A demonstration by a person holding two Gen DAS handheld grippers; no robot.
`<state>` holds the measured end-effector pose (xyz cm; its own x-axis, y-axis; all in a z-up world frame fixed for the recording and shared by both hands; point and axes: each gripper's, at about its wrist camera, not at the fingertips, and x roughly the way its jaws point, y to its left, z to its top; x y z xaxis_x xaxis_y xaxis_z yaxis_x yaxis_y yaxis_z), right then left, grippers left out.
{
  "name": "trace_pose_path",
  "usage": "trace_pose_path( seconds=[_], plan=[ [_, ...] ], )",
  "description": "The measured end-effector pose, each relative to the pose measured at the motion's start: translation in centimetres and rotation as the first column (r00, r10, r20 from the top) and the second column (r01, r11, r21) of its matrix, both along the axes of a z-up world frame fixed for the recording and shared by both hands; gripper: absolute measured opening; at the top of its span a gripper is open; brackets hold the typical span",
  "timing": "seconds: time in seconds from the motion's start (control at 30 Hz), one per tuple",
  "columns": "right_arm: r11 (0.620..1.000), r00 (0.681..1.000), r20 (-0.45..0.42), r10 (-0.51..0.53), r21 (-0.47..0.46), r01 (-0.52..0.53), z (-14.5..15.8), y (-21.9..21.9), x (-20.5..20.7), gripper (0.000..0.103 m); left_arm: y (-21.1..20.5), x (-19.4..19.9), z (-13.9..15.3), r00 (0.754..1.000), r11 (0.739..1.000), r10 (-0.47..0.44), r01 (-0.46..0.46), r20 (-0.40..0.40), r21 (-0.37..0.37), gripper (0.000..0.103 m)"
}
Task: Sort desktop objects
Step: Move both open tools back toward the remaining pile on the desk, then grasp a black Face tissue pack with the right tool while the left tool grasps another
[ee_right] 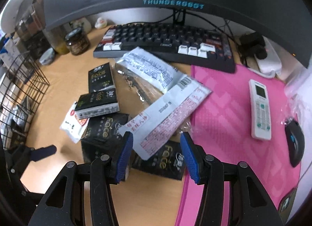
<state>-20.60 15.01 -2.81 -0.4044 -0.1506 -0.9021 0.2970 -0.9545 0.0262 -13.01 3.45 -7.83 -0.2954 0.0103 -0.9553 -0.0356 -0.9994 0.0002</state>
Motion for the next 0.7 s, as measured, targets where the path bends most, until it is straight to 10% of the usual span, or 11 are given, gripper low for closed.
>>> trace_pose_path(
  seconds=[0.7],
  plan=[
    [0.991,0.991,0.004,0.133,-0.013,-0.133,-0.2,-2.6,8.7,0.051,-1.8,2.2,1.7,0.999,0.999,0.036,-0.036,-0.035,0.005,0.077]
  ],
)
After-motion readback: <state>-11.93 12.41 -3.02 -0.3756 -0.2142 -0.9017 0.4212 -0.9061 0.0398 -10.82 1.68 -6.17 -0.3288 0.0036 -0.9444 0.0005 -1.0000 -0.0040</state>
